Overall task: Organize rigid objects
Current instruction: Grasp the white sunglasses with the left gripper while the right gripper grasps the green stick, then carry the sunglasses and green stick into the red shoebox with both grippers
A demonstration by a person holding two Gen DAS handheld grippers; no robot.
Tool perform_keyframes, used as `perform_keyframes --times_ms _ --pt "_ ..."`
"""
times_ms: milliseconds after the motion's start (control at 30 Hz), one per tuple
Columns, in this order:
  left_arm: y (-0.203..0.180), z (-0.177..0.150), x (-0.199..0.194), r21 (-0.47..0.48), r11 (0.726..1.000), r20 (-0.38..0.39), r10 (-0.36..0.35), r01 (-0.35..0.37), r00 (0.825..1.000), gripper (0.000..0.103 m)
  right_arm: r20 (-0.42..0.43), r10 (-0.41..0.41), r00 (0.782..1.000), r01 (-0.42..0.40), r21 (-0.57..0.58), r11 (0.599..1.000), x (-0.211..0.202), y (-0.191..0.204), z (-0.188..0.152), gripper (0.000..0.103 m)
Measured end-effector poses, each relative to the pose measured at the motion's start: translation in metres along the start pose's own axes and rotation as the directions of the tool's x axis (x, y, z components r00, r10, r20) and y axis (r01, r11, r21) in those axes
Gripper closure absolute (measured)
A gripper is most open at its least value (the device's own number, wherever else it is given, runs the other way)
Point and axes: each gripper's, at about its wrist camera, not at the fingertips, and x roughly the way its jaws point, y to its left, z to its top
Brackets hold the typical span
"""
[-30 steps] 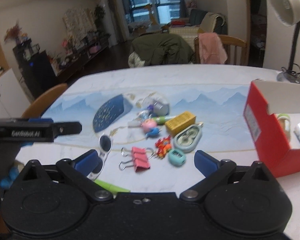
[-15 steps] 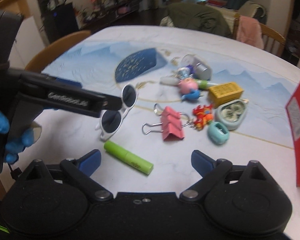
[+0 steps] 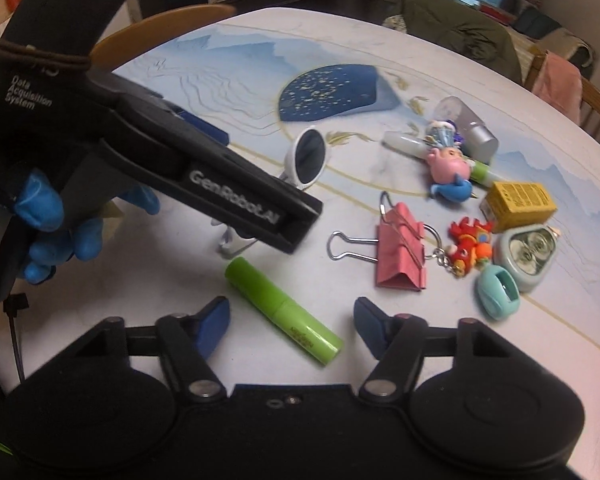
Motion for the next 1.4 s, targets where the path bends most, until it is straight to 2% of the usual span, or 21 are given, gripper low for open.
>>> perform_keyframes --times_ms 100,267,433,567,667,733,800,1000,1400 --pt "-0.002 -0.001 0.003 0.001 1.000 -0.014 -0.012 0.012 1.000 0.010 -0.005 0.011 1.000 -0.011 -0.013 1.000 0.003 0.001 0.001 0.050" --pt "-0.005 -0.005 0.003 0.016 1.000 -0.015 -0.010 0.010 1.000 0.013 -0.004 0.034 0.999 -0.034 -0.038 0.999 0.004 0.004 0.001 0.061" --pt "-0.009 -0.008 -0.002 0.040 0.999 -0.002 0.000 0.000 1.000 0.033 0.004 0.032 0.999 -0.032 -0.056 0.998 0.004 0.007 0.000 0.073" --pt "-0.016 -0.010 -0.003 0.083 0.996 0.004 0.023 -0.024 1.000 0.047 0.004 0.032 0.999 -0.031 -0.053 0.998 0.002 0.006 -0.002 0.087" --pt "-0.020 -0.011 -0.004 0.106 0.993 0.008 0.040 -0.041 0.999 0.059 0.009 0.037 0.999 -0.037 -0.031 0.999 -0.001 0.003 -0.005 0.088" --pt "-0.022 -0.010 -0.005 0.113 0.993 0.008 0.042 -0.042 0.999 0.071 0.011 0.031 0.999 -0.031 -0.012 0.999 -0.003 0.000 -0.009 0.088" --pt "-0.024 -0.010 -0.005 0.113 0.993 0.004 0.046 -0.046 0.999 0.074 0.012 0.028 1.000 -0.029 0.017 0.999 -0.006 -0.005 -0.014 0.088" --pt "-0.024 -0.012 -0.007 0.064 0.997 0.004 0.043 -0.043 0.999 0.076 0.037 0.024 0.999 -0.029 0.157 0.987 -0.023 -0.032 -0.029 0.088" --pt "-0.021 -0.013 -0.028 -0.051 0.998 0.025 0.035 -0.034 0.999 0.079 0.124 -0.038 0.992 -0.014 0.388 0.922 -0.080 -0.088 -0.057 0.088"
